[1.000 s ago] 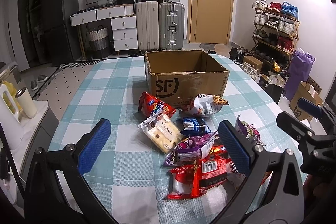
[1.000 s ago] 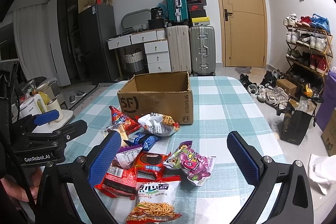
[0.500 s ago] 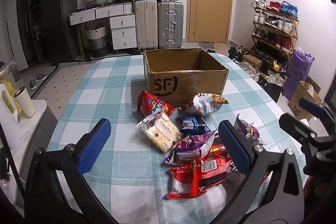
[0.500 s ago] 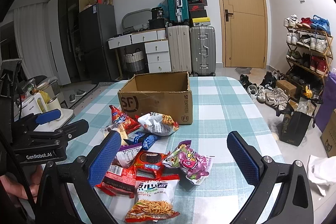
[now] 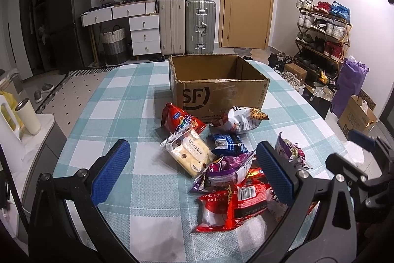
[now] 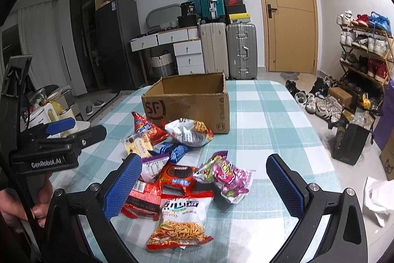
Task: Organize snacks
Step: 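Lower the right gripper onto the yellow noodle-snack bag and close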
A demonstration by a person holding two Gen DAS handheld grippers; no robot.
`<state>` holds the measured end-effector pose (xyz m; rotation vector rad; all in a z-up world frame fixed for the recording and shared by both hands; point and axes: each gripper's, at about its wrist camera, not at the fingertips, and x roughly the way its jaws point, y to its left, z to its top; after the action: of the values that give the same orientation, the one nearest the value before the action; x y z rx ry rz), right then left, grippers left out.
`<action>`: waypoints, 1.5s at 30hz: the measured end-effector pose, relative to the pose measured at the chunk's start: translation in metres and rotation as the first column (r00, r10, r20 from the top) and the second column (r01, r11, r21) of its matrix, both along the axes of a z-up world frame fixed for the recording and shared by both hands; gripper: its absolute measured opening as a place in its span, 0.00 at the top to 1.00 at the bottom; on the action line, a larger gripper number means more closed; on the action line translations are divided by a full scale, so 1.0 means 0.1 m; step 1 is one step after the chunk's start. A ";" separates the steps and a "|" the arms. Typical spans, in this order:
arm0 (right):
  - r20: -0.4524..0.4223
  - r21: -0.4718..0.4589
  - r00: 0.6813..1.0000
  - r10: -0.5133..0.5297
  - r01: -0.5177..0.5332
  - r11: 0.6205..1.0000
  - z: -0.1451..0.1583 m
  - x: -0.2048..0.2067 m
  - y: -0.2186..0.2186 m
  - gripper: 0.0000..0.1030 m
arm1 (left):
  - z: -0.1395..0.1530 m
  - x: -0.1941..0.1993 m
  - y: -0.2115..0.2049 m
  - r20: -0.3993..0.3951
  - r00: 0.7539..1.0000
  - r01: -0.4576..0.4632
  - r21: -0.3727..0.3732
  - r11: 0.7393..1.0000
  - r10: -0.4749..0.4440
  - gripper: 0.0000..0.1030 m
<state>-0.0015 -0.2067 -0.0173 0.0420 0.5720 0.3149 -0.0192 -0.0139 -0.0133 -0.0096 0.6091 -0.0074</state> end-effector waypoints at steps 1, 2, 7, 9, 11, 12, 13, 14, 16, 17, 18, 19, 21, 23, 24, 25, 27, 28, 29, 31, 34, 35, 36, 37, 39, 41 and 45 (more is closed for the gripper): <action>-0.007 0.002 1.000 0.002 -0.002 1.000 -0.03 0.00 0.00 0.00 | -0.01 -0.01 0.00 -0.003 1.000 0.000 -0.002 1.000 0.000 0.01; -0.015 0.004 1.000 0.004 -0.004 1.000 -0.05 -0.01 0.00 0.00 | -0.03 0.00 0.00 -0.005 1.000 0.000 -0.004 1.000 0.000 0.01; -0.055 0.008 0.998 0.019 -0.019 1.000 -0.22 -0.03 0.01 0.00 | -0.04 0.00 0.02 -0.019 1.000 -0.003 -0.009 1.000 0.003 0.01; -0.075 0.011 0.997 0.026 -0.025 1.000 -0.31 -0.03 0.02 0.00 | -0.03 0.02 0.04 -0.024 1.000 -0.003 -0.012 1.000 0.003 0.01; -0.091 0.013 0.995 0.032 -0.031 0.999 -0.37 -0.03 0.03 0.00 | -0.03 0.04 0.04 -0.030 1.000 -0.003 -0.014 1.000 0.002 0.01; -0.100 0.014 0.994 0.037 -0.035 0.999 -0.42 -0.03 0.04 0.00 | -0.04 0.03 0.04 -0.031 1.000 -0.002 -0.015 1.000 0.001 0.01; -0.107 0.016 0.993 0.044 -0.042 0.999 -0.45 -0.03 0.05 0.00 | -0.03 0.04 0.04 -0.032 0.999 -0.002 -0.015 1.000 0.002 0.01; -0.114 0.016 0.992 0.048 -0.047 0.999 -0.48 -0.02 0.07 0.00 | -0.04 0.04 0.04 -0.033 0.999 -0.002 -0.015 1.000 0.002 0.01; -0.130 0.018 0.990 0.062 -0.060 0.998 -0.55 -0.01 0.09 0.00 | -0.04 0.04 0.06 -0.037 0.999 -0.002 -0.017 1.000 0.001 0.01; -0.141 0.019 0.987 0.071 -0.069 0.997 -0.59 0.01 0.12 0.00 | -0.04 0.04 0.06 -0.039 0.999 -0.002 -0.018 1.000 0.002 0.01; -0.152 0.018 0.986 0.075 -0.073 0.997 -0.62 0.01 0.14 0.00 | -0.04 0.04 0.06 -0.041 0.999 -0.003 -0.018 1.000 0.002 0.01; -0.161 0.017 0.984 0.080 -0.078 0.997 -0.66 0.02 0.16 0.00 | -0.04 0.04 0.06 -0.042 0.999 -0.003 -0.018 1.000 0.002 0.01; -0.176 0.017 0.980 0.089 -0.087 0.996 -0.72 0.05 0.19 0.00 | -0.05 0.04 0.07 -0.046 0.999 -0.004 -0.021 1.000 0.003 0.01; -0.194 0.017 0.977 0.094 -0.093 0.996 -0.78 0.07 0.21 0.00 | -0.05 0.04 0.09 -0.048 0.999 -0.007 -0.023 1.000 0.005 0.01; -0.201 0.018 0.975 0.098 -0.096 0.995 -0.80 0.07 0.22 0.00 | -0.04 0.04 0.10 -0.050 0.999 -0.006 -0.026 1.000 0.005 0.01; -0.207 0.019 0.973 0.102 -0.100 0.995 -0.82 0.07 0.23 0.00 | -0.04 0.04 0.10 -0.050 0.999 -0.007 -0.025 1.000 0.006 0.01; -0.217 0.009 0.970 0.107 -0.107 0.994 -0.86 0.09 0.26 0.00 | -0.04 0.04 0.10 -0.049 0.999 -0.006 -0.023 1.000 0.005 0.01; -0.222 0.007 0.969 0.108 -0.109 0.994 -0.87 0.09 0.26 0.00 | -0.04 0.04 0.10 -0.049 0.999 -0.006 -0.024 1.000 0.005 0.01; -0.227 0.005 0.968 0.109 -0.110 0.994 -0.89 0.09 0.27 0.00 | -0.05 0.04 0.10 -0.049 0.999 -0.006 -0.024 1.000 0.005 0.01; -0.235 0.005 0.966 0.109 -0.111 0.994 -0.91 0.10 0.27 0.00 | -0.05 0.04 0.10 -0.050 0.999 -0.007 -0.024 1.000 0.006 0.01; -0.245 0.002 0.964 0.108 -0.111 0.994 -0.94 0.11 0.27 0.01 | -0.05 0.04 0.11 -0.051 0.999 -0.008 -0.026 1.000 0.007 0.01; -0.246 -0.001 0.963 0.108 -0.112 0.994 -0.96 0.11 0.27 0.03 | -0.05 0.04 0.11 -0.051 0.999 -0.009 -0.025 1.000 0.007 0.01; -0.246 -0.003 0.963 0.109 -0.113 0.994 -0.96 0.11 0.28 0.04 | -0.05 0.04 0.11 -0.050 0.999 -0.009 -0.025 1.000 0.008 0.01; -0.248 -0.005 0.963 0.110 -0.115 0.993 -0.97 0.11 0.28 0.10 | -0.06 0.03 0.11 -0.050 0.999 -0.009 -0.025 1.000 0.008 0.01; -0.258 -0.005 0.959 0.114 -0.120 0.993 -1.00 0.12 0.28 0.17 | -0.06 0.03 0.11 -0.050 0.999 -0.009 -0.026 1.000 0.008 0.01; -0.263 0.012 0.956 0.130 -0.131 0.991 -1.01 0.12 0.27 0.28 | -0.06 0.03 0.12 -0.049 0.999 -0.010 -0.026 1.000 0.009 0.01; -0.268 0.023 0.950 0.162 -0.162 0.987 -1.04 0.11 0.30 0.41 | -0.07 0.02 0.15 -0.053 0.999 -0.015 -0.030 0.999 0.013 0.01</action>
<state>0.0096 -0.1770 -0.1213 0.0386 0.8485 0.4736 -0.0172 0.0006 -0.0203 -0.0433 0.6613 -0.0024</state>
